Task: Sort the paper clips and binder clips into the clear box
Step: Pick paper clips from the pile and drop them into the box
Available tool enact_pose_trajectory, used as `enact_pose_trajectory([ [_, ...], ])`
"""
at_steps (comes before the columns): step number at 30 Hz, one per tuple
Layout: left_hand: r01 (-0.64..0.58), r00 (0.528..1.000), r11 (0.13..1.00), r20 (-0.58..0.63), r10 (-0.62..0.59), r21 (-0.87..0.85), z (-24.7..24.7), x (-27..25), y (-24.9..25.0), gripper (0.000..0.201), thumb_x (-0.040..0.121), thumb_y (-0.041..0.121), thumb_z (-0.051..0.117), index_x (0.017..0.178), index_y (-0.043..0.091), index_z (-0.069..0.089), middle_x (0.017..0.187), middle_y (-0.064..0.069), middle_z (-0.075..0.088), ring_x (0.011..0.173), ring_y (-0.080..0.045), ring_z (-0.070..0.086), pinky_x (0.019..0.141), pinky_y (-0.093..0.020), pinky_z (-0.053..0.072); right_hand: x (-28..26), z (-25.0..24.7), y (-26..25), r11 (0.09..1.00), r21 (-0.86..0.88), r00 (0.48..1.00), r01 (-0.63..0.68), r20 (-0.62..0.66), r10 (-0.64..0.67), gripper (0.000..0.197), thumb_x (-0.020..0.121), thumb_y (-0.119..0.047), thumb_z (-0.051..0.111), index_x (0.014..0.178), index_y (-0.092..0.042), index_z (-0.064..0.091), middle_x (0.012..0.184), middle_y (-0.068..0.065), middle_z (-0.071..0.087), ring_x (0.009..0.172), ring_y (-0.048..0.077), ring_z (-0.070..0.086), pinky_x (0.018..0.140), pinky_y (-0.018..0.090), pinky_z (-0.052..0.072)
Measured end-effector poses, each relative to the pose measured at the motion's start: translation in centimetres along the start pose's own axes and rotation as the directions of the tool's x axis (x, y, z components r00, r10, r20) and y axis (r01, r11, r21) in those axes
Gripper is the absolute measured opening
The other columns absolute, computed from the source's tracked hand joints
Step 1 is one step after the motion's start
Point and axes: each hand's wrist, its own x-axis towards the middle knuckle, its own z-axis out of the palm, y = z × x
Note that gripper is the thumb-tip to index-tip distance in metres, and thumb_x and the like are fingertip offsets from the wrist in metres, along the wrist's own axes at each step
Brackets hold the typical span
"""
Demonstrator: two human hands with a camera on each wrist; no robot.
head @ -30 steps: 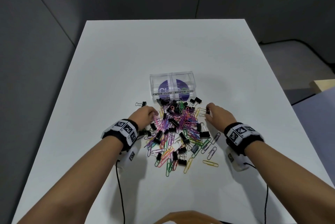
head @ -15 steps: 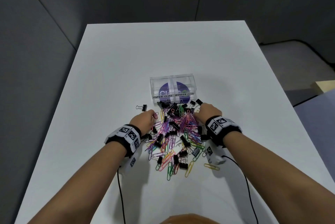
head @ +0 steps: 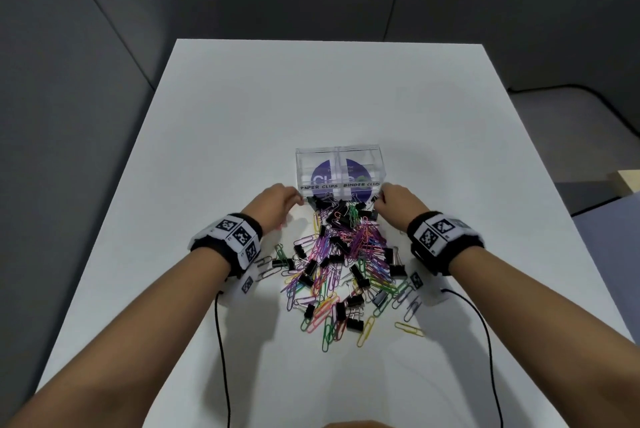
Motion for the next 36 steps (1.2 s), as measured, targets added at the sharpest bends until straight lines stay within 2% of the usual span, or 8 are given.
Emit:
enact_pose_trajectory([
  [4,-0.041,0.998,0.994,-0.043,0.045,0.103,-2.7,1.8,0.8,0.033,0.101,0.018,0.036,0.121,0.008,0.06,0.111,-0.018,0.052,0.1,-0.032,0.057,0.082,-0.026,0.038,2.9,-1.8,-4.2,0.983,-0.043,0.981,0.179,-0.066,-0.182,0.015,0.097,-0.012,0.036,0.098,-0.005,0.05,0.084,0.006,0.05,0.073,0.021,0.047,0.06,0.025,0.037],
  [9,-0.056,0.996,0.983,-0.058,0.067,0.173,-4.7,4.1,1.6,0.032,0.101,0.014,0.037,0.121,0.007,0.061,0.117,-0.021,0.056,0.108,-0.033,0.055,0.091,-0.03,0.039,6.0,-2.2,-8.3,0.96,-0.133,0.967,0.247,-0.035,-0.254,0.022,0.095,-0.013,0.045,0.111,-0.001,0.055,0.107,0.015,0.061,0.091,0.029,0.057,0.075,0.032,0.043],
  [14,-0.075,0.996,0.972,-0.031,0.083,0.221,-4.6,6.1,2.4,0.032,0.101,0.016,0.037,0.122,0.009,0.06,0.118,-0.019,0.053,0.108,-0.032,0.054,0.091,-0.031,0.039,5.5,-2.4,-8.0,0.956,-0.083,0.95,0.282,-0.115,-0.29,0.034,0.094,-0.022,0.049,0.125,-0.009,0.053,0.124,0.009,0.059,0.112,0.026,0.056,0.093,0.038,0.046],
  [18,-0.132,0.991,0.953,0.032,0.128,0.273,-3.6,7.3,3.6,0.032,0.1,0.019,0.039,0.123,0.011,0.06,0.122,-0.015,0.052,0.108,-0.03,0.055,0.091,-0.032,0.04,2.8,-2.5,-5.1,0.959,-0.049,0.925,0.279,-0.256,-0.282,0.023,0.096,-0.019,0.041,0.106,-0.011,0.061,0.103,0.005,0.068,0.091,0.023,0.062,0.079,0.037,0.053],
  [24,-0.177,0.984,0.9,0.104,0.147,0.398,-3.0,7.6,4.9,0.038,0.098,0.023,0.044,0.136,0.019,0.046,0.133,-0.01,0.05,0.117,-0.028,0.054,0.095,-0.037,0.043,0.3,0.1,-0.2,0.962,-0.14,0.955,0.234,-0.152,-0.254,0.022,0.096,-0.017,0.041,0.101,-0.011,0.062,0.1,0.006,0.069,0.086,0.024,0.064,0.069,0.031,0.048],
  [27,-0.248,0.965,0.843,0.043,0.26,0.477,-2.5,6.1,5.5,0.033,0.098,0.023,0.042,0.129,0.019,0.053,0.13,-0.003,0.055,0.114,-0.022,0.056,0.088,-0.033,0.046,0.4,1.0,1.3,0.968,-0.133,0.965,0.211,-0.13,-0.228,0.025,0.095,-0.012,0.043,0.11,-0.015,0.063,0.116,0.003,0.065,0.097,0.023,0.063,0.076,0.033,0.051],
  [31,-0.387,0.921,0.76,0.179,0.346,0.522,0.7,3.7,5.7,0.03,0.099,0.022,0.04,0.122,0.017,0.059,0.12,-0.002,0.06,0.106,-0.018,0.059,0.083,-0.03,0.052,0.4,1.9,1.6,0.951,-0.216,0.966,0.223,-0.081,-0.245,0.029,0.096,-0.02,0.047,0.122,-0.019,0.059,0.127,0.001,0.058,0.111,0.023,0.057,0.085,0.039,0.053],
  [36,-0.303,0.953,0.791,0.172,0.249,0.531,4.4,2.9,4.8,0.044,0.097,0.017,0.043,0.14,0.024,0.04,0.129,-0.007,0.049,0.116,-0.025,0.05,0.08,-0.036,0.048,0.0,2.8,1.7,0.952,-0.229,0.973,0.201,-0.067,-0.222,0.033,0.094,-0.02,0.05,0.127,-0.017,0.055,0.128,0.005,0.052,0.115,0.025,0.053,0.087,0.039,0.052],
])
